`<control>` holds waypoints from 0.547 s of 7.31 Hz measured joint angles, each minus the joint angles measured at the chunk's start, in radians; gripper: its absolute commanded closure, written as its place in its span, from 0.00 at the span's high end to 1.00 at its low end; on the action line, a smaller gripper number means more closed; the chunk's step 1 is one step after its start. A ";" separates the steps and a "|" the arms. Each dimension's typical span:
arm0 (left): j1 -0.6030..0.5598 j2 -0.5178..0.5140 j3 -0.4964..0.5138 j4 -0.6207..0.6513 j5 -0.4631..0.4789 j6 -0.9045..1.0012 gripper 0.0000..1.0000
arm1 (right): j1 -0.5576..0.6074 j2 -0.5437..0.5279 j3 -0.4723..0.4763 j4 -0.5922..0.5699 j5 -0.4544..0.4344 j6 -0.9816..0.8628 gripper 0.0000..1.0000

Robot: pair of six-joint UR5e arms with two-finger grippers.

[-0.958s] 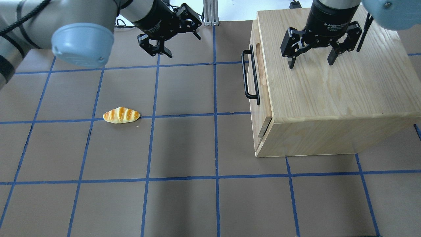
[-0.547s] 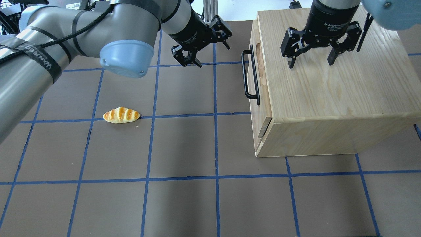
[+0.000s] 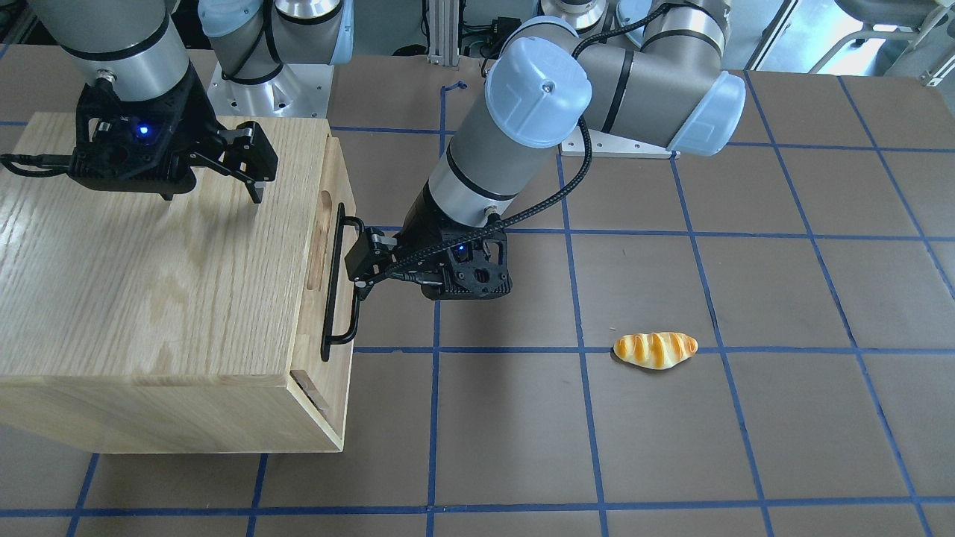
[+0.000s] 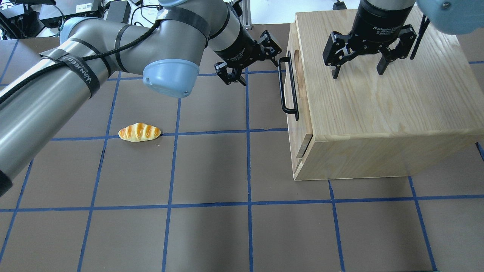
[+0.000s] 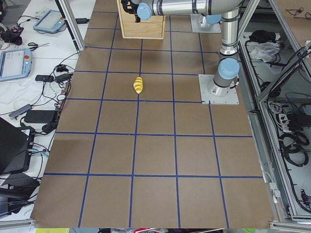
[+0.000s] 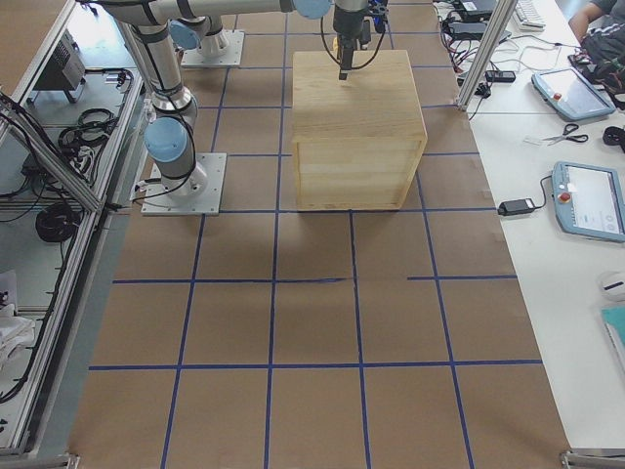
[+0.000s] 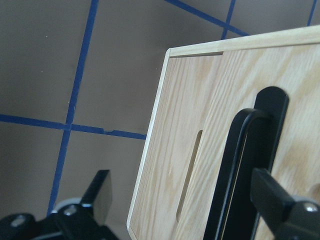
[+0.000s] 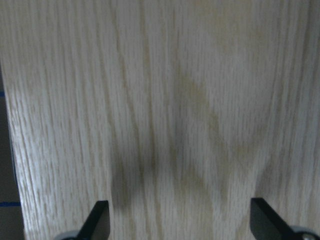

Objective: Open upper drawer

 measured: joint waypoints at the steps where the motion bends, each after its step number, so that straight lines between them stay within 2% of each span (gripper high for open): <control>1: -0.012 -0.004 -0.003 0.006 -0.001 0.000 1.00 | 0.000 0.000 0.000 0.000 0.000 0.000 1.00; 4: -0.024 -0.015 -0.013 0.023 -0.002 0.000 1.00 | 0.000 0.000 0.000 0.000 0.000 0.001 1.00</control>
